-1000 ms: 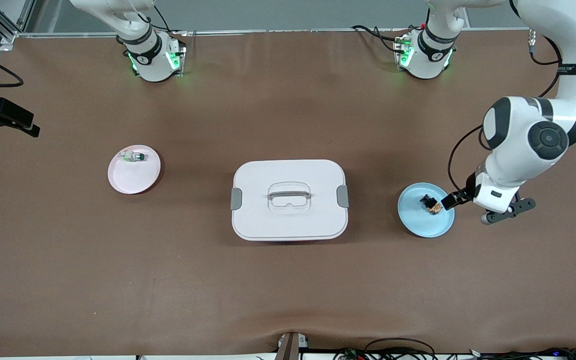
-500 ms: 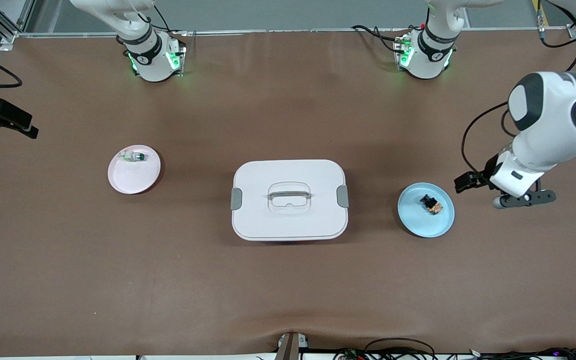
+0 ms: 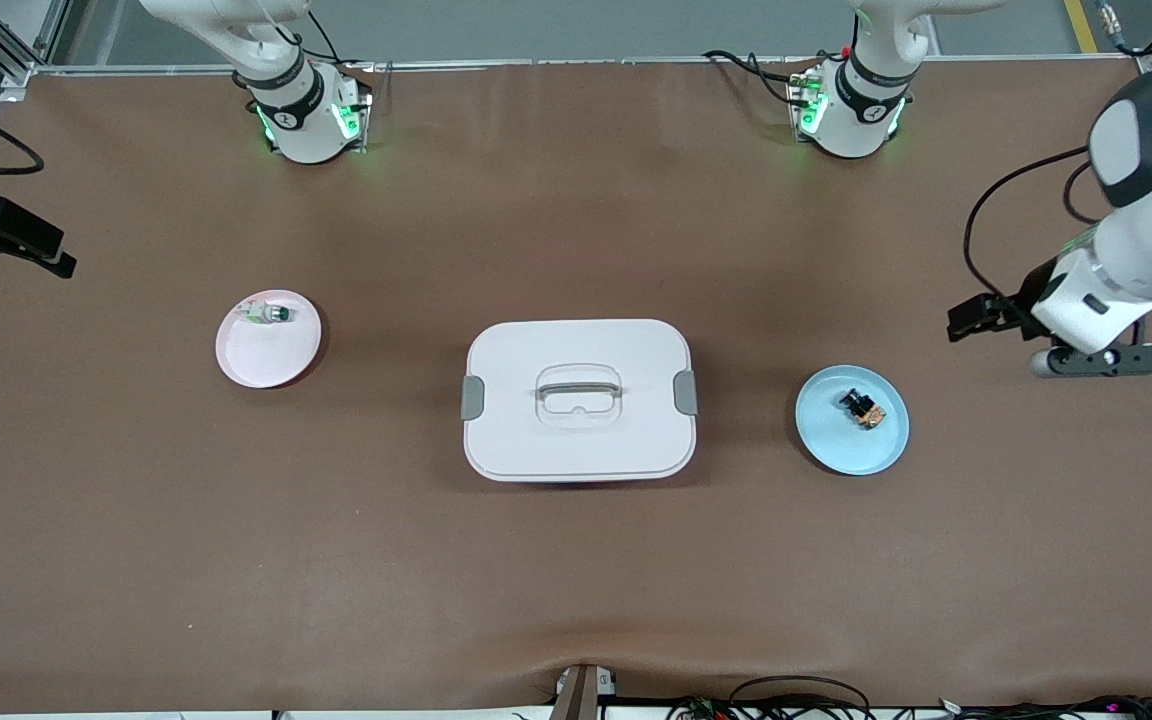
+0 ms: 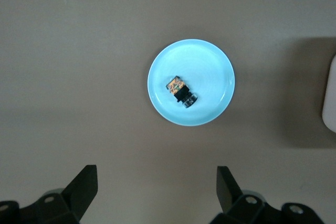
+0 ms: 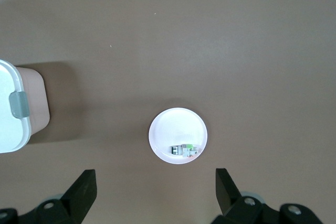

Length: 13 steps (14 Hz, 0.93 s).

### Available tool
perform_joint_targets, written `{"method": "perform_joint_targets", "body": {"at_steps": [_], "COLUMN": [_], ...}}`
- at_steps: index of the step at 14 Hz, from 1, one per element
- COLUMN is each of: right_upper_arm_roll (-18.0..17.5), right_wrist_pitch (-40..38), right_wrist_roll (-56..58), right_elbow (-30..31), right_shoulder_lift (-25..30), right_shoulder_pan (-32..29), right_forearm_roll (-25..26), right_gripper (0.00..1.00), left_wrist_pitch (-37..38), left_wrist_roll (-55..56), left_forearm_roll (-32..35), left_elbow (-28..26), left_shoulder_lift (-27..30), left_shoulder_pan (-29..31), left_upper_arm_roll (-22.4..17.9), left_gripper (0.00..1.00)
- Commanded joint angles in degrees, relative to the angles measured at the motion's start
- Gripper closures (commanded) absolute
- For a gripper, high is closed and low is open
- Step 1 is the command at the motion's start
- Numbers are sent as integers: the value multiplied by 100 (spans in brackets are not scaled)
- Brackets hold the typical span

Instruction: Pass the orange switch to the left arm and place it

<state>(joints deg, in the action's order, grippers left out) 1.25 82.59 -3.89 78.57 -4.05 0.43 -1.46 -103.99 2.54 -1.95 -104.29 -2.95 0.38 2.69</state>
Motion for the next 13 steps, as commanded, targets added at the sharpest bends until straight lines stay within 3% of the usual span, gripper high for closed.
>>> {"method": "perform_joint_targets", "body": {"at_steps": [1, 7, 10, 13], "right_upper_arm_roll": [-29, -29, -29, -29], "right_wrist_pitch": [82, 90, 90, 90], "right_wrist_roll": [-147, -147, -147, -139], "right_elbow": [167, 167, 167, 167], "right_shoulder_lift": [168, 168, 168, 176], "right_shoulder_pan": [27, 62, 89, 89], "right_forearm_roll": [-64, -64, -64, -64], "right_gripper": [0, 0, 0, 0], "left_wrist_pitch": [502, 687, 722, 731], "left_wrist_roll": [-131, -34, 1, -43], "left_forearm_roll": [-68, -68, -42, -24], "left_elbow": [268, 128, -66, 337], "left_shoulder_lift": [284, 1093, 1515, 1516], "left_shoulder_pan": [67, 129, -203, -425], "left_upper_arm_roll": [39, 83, -48, -312], "left_gripper": [0, 0, 0, 0]}}
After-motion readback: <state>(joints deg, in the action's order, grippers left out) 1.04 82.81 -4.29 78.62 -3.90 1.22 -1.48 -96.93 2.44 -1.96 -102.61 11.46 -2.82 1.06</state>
